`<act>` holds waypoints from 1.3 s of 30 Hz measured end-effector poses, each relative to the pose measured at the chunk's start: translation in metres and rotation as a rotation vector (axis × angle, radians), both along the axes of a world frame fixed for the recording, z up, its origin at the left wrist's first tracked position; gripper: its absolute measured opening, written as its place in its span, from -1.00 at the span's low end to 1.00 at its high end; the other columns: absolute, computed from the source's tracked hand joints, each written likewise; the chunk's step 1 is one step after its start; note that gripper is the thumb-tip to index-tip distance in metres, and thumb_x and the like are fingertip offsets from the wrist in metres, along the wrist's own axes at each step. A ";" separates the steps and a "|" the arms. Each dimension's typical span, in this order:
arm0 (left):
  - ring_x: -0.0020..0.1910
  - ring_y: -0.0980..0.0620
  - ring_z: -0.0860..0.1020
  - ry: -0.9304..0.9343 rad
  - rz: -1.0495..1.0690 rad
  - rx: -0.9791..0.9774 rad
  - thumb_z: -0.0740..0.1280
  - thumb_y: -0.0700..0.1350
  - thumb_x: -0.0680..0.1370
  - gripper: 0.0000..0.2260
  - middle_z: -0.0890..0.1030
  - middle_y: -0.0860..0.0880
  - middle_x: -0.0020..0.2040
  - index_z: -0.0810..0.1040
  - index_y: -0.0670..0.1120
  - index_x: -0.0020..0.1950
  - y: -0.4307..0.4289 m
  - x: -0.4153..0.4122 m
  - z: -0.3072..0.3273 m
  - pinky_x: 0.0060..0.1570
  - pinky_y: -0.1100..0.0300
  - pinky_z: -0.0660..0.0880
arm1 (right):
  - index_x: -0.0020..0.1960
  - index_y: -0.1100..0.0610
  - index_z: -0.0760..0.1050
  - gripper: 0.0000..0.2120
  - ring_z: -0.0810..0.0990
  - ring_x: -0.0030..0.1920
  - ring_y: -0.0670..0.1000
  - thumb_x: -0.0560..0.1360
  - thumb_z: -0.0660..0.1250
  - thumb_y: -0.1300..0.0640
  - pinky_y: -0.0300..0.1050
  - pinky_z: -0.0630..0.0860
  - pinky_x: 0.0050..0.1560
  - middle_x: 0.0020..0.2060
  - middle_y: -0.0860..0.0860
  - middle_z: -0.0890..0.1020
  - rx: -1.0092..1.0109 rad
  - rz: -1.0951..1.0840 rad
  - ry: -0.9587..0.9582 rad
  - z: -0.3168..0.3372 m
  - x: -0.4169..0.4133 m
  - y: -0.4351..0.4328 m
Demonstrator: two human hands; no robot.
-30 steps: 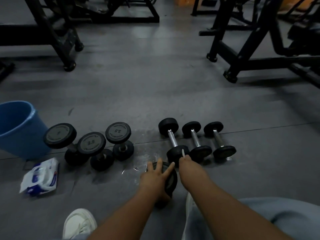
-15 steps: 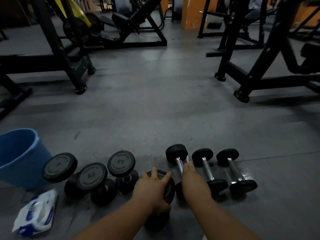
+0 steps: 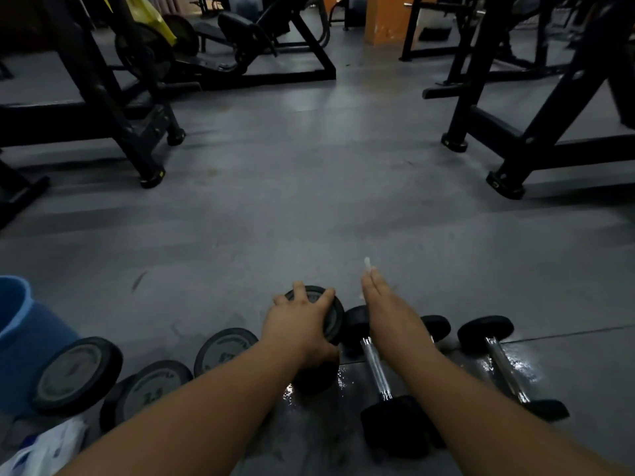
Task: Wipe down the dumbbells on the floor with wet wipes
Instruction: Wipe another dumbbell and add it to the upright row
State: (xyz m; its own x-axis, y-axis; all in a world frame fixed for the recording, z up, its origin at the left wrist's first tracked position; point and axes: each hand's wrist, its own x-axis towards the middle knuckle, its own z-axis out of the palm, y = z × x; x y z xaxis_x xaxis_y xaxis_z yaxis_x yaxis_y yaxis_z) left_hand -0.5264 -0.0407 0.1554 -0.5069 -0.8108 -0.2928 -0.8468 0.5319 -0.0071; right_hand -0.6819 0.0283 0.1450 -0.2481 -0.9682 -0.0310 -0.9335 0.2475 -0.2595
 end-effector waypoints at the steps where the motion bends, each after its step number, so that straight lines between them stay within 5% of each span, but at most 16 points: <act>1: 0.33 -0.38 0.28 0.002 0.006 0.011 0.38 0.37 0.33 -0.08 0.02 -0.18 0.53 -0.08 0.25 0.53 -0.002 -0.001 -0.005 0.19 -0.12 0.44 | 0.56 0.08 -0.05 -0.28 0.51 0.20 0.13 0.51 0.16 0.40 -0.07 0.43 -0.05 0.55 -0.12 -0.22 0.003 0.002 -0.014 -0.005 0.001 -0.002; 4: 0.34 -0.37 0.27 -0.003 0.017 0.046 0.38 0.38 0.34 -0.08 0.03 -0.17 0.54 -0.09 0.26 0.52 -0.003 0.001 -0.025 0.22 -0.13 0.43 | 0.56 0.08 -0.04 -0.28 0.45 0.29 0.14 0.50 0.14 0.41 -0.01 0.48 0.13 0.56 -0.09 -0.17 0.028 0.009 -0.052 -0.020 -0.001 -0.005; 15: 0.40 -0.36 0.22 0.003 0.003 0.008 0.35 0.42 0.32 -0.05 -0.02 -0.14 0.57 -0.13 0.27 0.54 0.007 0.014 -0.056 0.20 -0.17 0.44 | 0.56 0.10 0.01 -0.32 0.36 0.40 0.14 0.51 0.14 0.41 -0.02 0.39 0.26 0.57 -0.03 -0.07 0.061 0.020 -0.050 -0.041 -0.009 0.004; 19: 0.56 -0.30 -0.13 -0.029 -0.183 -0.183 0.32 0.40 0.38 -0.02 -0.22 -0.15 0.60 -0.18 0.13 0.58 0.031 0.004 -0.051 0.43 -0.32 0.03 | 0.57 0.12 -0.02 -0.28 0.32 0.42 0.12 0.51 0.22 0.35 -0.04 0.38 0.25 0.57 0.02 -0.05 0.068 0.064 -0.028 -0.045 -0.018 0.022; 22: 0.59 -0.17 -0.16 0.107 -0.455 -0.191 0.31 0.30 0.45 -0.06 -0.14 -0.19 0.61 -0.10 -0.07 0.62 0.080 -0.022 -0.066 0.52 -0.14 -0.15 | 0.57 0.13 -0.05 -0.33 0.24 0.48 0.10 0.55 0.16 0.32 0.00 0.37 0.32 0.57 0.03 -0.08 0.112 0.095 -0.039 -0.055 -0.028 0.039; 27: 0.57 -0.16 0.05 0.148 -0.378 -0.014 0.37 0.23 0.47 -0.09 0.06 -0.21 0.59 -0.01 -0.16 0.60 0.125 -0.053 -0.105 0.51 -0.01 0.05 | 0.58 0.11 -0.13 -0.26 0.25 0.46 0.06 0.54 0.20 0.32 0.05 0.32 0.38 0.57 0.01 -0.11 0.183 0.046 -0.045 -0.065 -0.046 0.069; 31: 0.38 -0.12 0.33 0.124 -0.313 0.065 0.43 0.21 0.43 -0.12 0.25 -0.12 0.49 0.07 -0.11 0.56 0.132 -0.065 -0.127 0.31 0.03 0.36 | 0.57 0.09 -0.08 -0.23 0.21 0.48 0.08 0.49 0.21 0.39 -0.01 0.39 0.32 0.56 -0.04 -0.13 0.190 0.013 -0.041 -0.083 -0.064 0.083; 36: 0.21 -0.11 0.45 0.112 -0.256 0.103 0.36 -0.05 0.53 -0.48 0.42 -0.05 0.28 0.24 -0.05 0.42 0.129 -0.074 -0.143 -0.01 0.03 0.49 | 0.58 0.06 -0.05 -0.25 0.17 0.49 0.08 0.50 0.18 0.40 0.02 0.45 0.24 0.56 -0.09 -0.10 0.235 0.049 -0.052 -0.095 -0.072 0.084; 39: 0.19 -0.12 0.48 0.136 -0.184 0.155 0.35 -0.14 0.50 -0.58 0.42 -0.06 0.27 0.30 -0.06 0.32 0.124 -0.076 -0.149 -0.03 0.04 0.47 | 0.58 0.06 -0.05 -0.26 0.15 0.50 0.08 0.50 0.16 0.39 0.01 0.41 0.24 0.57 -0.09 -0.10 0.265 0.094 -0.042 -0.096 -0.070 0.079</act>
State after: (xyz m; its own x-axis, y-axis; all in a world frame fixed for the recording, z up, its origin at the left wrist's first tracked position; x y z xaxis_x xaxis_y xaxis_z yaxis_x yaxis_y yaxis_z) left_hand -0.6021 0.0833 0.0068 -0.6845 -0.6523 -0.3255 -0.7235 0.6626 0.1936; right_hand -0.7516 0.1070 0.0490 -0.1510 -0.9437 -0.2944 -0.9453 0.2250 -0.2362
